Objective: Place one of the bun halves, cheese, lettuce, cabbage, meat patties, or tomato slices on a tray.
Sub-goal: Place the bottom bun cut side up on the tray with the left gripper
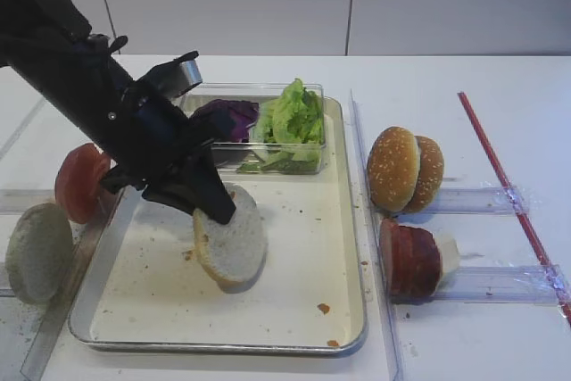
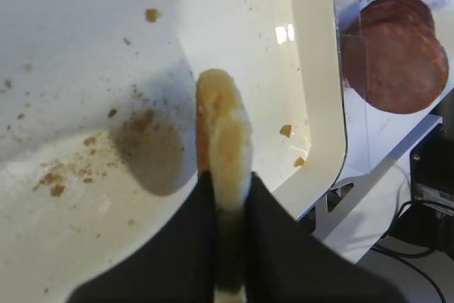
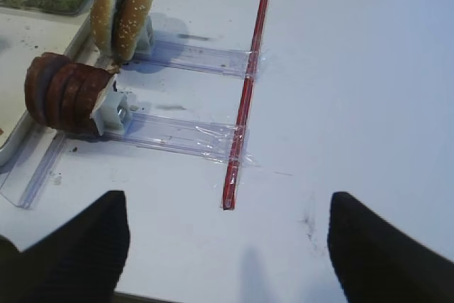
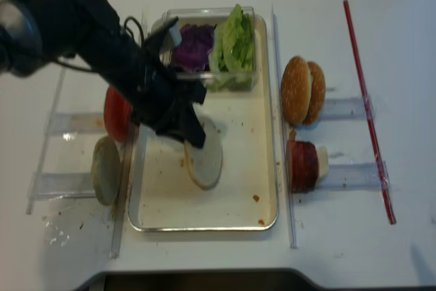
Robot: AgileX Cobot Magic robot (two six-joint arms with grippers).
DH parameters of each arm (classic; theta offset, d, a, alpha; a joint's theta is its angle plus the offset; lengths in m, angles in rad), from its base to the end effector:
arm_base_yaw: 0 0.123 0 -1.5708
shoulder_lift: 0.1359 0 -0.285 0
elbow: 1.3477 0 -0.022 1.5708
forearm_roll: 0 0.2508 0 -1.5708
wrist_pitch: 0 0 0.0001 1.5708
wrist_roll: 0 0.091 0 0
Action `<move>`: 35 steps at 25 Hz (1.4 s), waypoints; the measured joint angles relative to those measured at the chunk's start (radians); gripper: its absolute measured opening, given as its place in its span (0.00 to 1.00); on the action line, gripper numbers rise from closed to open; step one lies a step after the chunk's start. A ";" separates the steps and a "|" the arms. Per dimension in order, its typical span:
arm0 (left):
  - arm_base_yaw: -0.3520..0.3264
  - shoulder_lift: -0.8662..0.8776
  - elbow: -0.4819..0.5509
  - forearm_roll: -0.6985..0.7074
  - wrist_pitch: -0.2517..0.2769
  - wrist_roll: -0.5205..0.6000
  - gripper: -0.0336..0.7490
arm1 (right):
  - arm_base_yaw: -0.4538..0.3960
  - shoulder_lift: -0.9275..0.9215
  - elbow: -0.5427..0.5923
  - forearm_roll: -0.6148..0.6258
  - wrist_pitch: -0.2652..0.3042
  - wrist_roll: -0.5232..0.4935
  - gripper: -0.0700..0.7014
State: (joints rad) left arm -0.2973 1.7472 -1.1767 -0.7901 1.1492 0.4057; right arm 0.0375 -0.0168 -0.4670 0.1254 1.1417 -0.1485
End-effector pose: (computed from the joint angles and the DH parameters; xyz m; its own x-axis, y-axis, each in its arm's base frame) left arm 0.2940 -0.1518 0.2281 -0.9488 0.3018 -0.0930 0.2884 0.7080 -0.6447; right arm -0.0081 0.0101 0.2622 -0.5221 -0.1150 -0.8451 -0.1840 0.9827 -0.0200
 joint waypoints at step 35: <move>0.010 0.073 -0.008 -0.016 -0.058 -0.007 0.26 | 0.000 0.000 0.000 0.000 0.000 -0.003 0.85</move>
State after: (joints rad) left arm -0.2874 1.8205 -1.1849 -0.8059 1.0913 0.3989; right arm 0.0375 -0.0168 -0.4670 0.1254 1.1417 -0.1518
